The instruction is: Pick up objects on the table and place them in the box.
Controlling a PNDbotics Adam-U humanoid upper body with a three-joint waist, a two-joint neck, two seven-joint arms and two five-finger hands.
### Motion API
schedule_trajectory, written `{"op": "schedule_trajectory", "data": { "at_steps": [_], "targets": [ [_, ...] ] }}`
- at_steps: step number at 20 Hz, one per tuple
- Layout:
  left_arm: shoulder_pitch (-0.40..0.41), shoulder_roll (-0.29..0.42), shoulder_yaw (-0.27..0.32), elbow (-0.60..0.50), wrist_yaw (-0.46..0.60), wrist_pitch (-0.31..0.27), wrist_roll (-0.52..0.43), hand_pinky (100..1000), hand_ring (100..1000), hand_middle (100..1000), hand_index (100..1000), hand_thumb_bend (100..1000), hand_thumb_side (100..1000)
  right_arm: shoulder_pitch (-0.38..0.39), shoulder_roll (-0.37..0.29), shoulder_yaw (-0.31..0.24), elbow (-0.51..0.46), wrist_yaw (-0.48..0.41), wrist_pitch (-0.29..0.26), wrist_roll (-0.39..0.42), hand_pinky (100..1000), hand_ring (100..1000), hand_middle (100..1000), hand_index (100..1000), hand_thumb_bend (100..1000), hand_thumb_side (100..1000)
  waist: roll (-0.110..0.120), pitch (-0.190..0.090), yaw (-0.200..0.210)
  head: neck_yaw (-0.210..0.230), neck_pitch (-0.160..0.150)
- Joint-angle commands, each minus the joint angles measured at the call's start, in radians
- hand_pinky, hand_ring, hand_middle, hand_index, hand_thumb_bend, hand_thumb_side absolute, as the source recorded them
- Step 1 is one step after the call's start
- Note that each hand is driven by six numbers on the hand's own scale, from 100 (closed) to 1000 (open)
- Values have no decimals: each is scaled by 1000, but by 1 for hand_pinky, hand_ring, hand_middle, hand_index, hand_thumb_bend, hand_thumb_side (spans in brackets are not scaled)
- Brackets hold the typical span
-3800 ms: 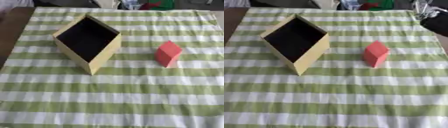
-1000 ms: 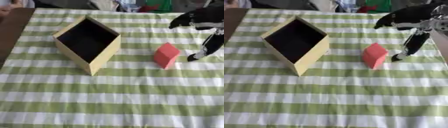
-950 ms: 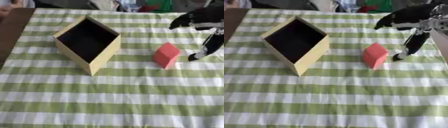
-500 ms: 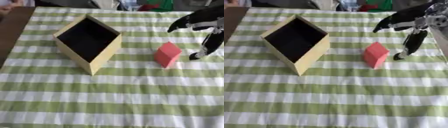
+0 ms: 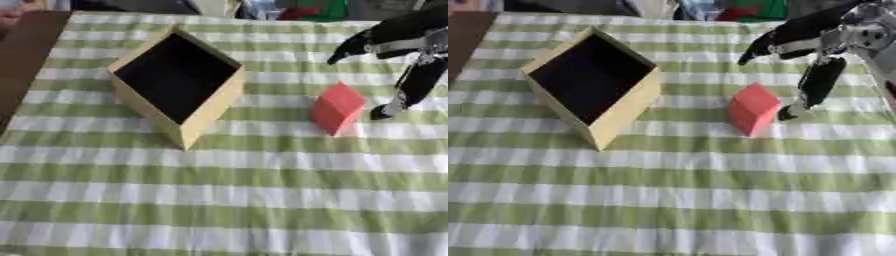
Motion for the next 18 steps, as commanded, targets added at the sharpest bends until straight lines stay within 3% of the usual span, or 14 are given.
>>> {"op": "schedule_trajectory", "data": {
  "at_steps": [1, 18],
  "targets": [
    [-8, 12, 3, -17, 6, -2, -6, 1000, 476, 485, 721, 103, 100, -27, 0, -1, 28, 18, -15, 5, 1000, 1000, 944, 1000, 520, 266, 0, -13, 3, -3, -13],
    [-10, 0, 4, -17, 8, -2, -10, 1000, 475, 484, 719, 100, 103, -30, 51, 17, 135, 88, -59, 5, 997, 1000, 931, 1000, 437, 139, 1, 5, 14, -11, -21]
  ]
}}
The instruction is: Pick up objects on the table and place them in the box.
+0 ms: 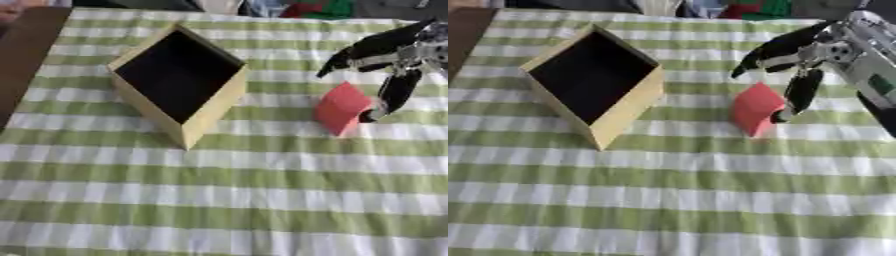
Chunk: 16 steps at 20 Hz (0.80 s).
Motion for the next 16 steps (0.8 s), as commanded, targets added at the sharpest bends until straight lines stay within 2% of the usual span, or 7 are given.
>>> {"op": "schedule_trajectory", "data": {
  "at_steps": [1, 7, 10, 13, 14, 15, 16],
  "targets": [
    [-9, 9, 5, -17, 5, 0, -4, 1000, 475, 484, 719, 100, 103, -16, -14, -13, 8, 13, -19, 11, 997, 1000, 931, 1000, 436, 138, 2, -16, 1, -3, -14],
    [-10, 7, 4, -17, 6, 0, -6, 1000, 475, 484, 719, 100, 107, -19, 0, -13, 37, 33, -23, 11, 990, 1000, 918, 1000, 430, 127, 2, -14, 2, -7, -19],
    [-9, 6, 5, -17, 6, 0, -5, 1000, 475, 484, 718, 100, 108, -22, 8, -13, 51, 41, -25, 11, 980, 1000, 874, 986, 418, 100, 2, -14, 4, -6, -20],
    [-10, 6, 5, -17, 6, 0, -5, 1000, 475, 484, 718, 100, 109, -24, 13, -12, 56, 46, -21, 11, 968, 983, 794, 893, 398, 100, 2, -14, 4, -6, -22],
    [-10, 6, 5, -17, 6, 0, -6, 1000, 475, 484, 718, 100, 109, -24, 15, -13, 56, 48, -20, 11, 958, 969, 735, 824, 387, 100, 2, -15, 3, -6, -22],
    [-10, 6, 5, -17, 6, 0, -6, 1000, 475, 484, 718, 100, 109, -24, 16, -15, 57, 48, -19, 11, 954, 964, 712, 804, 384, 100, 2, -15, 3, -6, -22],
    [-10, 6, 6, -17, 6, 0, -6, 1000, 475, 483, 717, 100, 110, -25, 17, -18, 55, 46, -17, 11, 942, 946, 643, 745, 377, 100, 2, -15, 3, -6, -22]
  ]
}}
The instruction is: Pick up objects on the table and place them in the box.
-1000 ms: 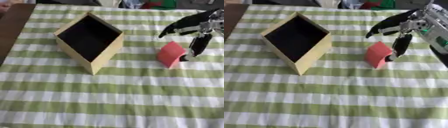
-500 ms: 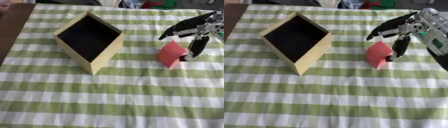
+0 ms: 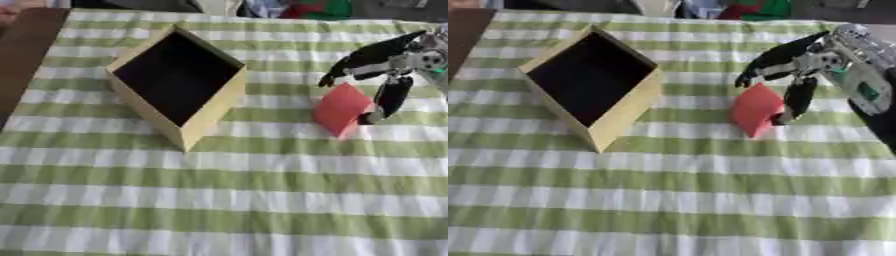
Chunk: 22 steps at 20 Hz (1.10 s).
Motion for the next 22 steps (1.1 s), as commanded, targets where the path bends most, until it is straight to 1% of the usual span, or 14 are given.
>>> {"op": "schedule_trajectory", "data": {
  "at_steps": [1, 2, 4, 6, 9, 11, 12, 14, 15, 22],
  "targets": [
    [-9, 14, 6, -17, 3, -2, -3, 1000, 475, 483, 717, 100, 110, -24, -14, -21, -5, 1, -8, 13, 935, 937, 615, 722, 380, 100, 2, -19, 1, -1, -10],
    [-9, 14, 6, -17, 3, -2, -3, 1000, 475, 483, 717, 100, 111, -25, -14, -25, -10, -5, -4, 13, 923, 924, 561, 673, 390, 100, 2, -19, 1, -1, -10],
    [-8, 14, 5, -17, 3, -2, -4, 1000, 475, 483, 717, 100, 112, -26, -16, -30, -24, -16, 5, 13, 910, 909, 508, 607, 402, 100, 1, -19, 0, 2, -9],
    [-10, 15, 6, -17, 3, -3, -3, 1000, 476, 483, 717, 100, 112, -29, -19, -35, -40, -24, 15, 13, 902, 901, 478, 567, 370, 100, 1, -19, -2, 2, -9],
    [-9, 16, 6, -17, 3, -3, -4, 1000, 476, 484, 718, 100, 112, -33, -27, -44, -56, -30, 32, 11, 892, 891, 463, 523, 314, 100, 1, -20, -2, 5, -8],
    [-10, 16, 6, -17, 3, -3, -3, 1000, 476, 484, 718, 100, 110, -35, -32, -52, -68, -35, 43, 7, 890, 885, 457, 507, 238, 100, 1, -22, -2, 6, -8],
    [-10, 16, 6, -17, 3, -4, -4, 1000, 476, 484, 718, 100, 110, -36, -35, -55, -74, -37, 49, 2, 890, 885, 457, 507, 238, 100, 0, -22, -3, 7, -7],
    [-11, 17, 6, -17, 3, -3, -4, 1000, 477, 484, 717, 100, 106, -40, -40, -65, -88, -44, 62, -7, 888, 879, 444, 493, 117, 106, -1, -24, -4, 8, -7],
    [-11, 18, 6, -17, 3, -3, -4, 1000, 477, 484, 718, 100, 104, -43, -42, -70, -96, -49, 69, -12, 888, 879, 444, 494, 100, 100, -1, -25, -4, 9, -7],
    [-11, 21, 8, -17, 2, -3, -2, 1000, 479, 486, 719, 100, 109, -82, -40, -99, -158, -89, 121, -29, 886, 873, 435, 475, 100, 100, -5, -33, -3, 9, -4]
  ]
}}
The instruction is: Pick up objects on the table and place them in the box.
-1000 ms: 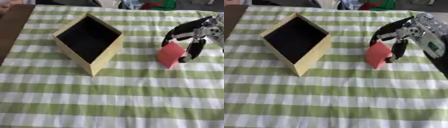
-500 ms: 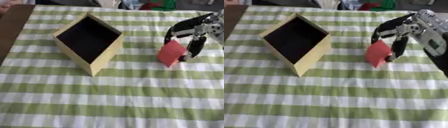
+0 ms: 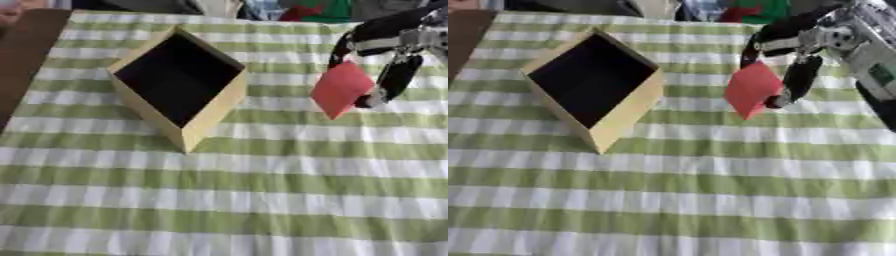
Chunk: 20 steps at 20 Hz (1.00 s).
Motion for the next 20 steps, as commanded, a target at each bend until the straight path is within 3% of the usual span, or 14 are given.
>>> {"op": "schedule_trajectory", "data": {
  "at_steps": [1, 6, 20],
  "targets": [
    [-10, 22, 8, -17, 1, -3, 0, 1000, 479, 486, 719, 100, 109, -41, -25, -27, -42, -21, 26, -10, 886, 873, 435, 475, 100, 100, 0, -26, 1, 1, -4],
    [-10, 25, 7, -17, 2, -5, 2, 1000, 480, 486, 718, 100, 109, -105, 22, -34, -40, -30, 58, -25, 882, 869, 431, 471, 100, 100, 0, -30, 2, -6, 0],
    [-17, 18, -8, -17, 16, -9, -12, 1000, 480, 487, 719, 100, 107, -280, 299, -50, 143, 88, 121, -202, 869, 861, 429, 496, 100, 100, 7, -34, 35, -71, -1]
  ]
}}
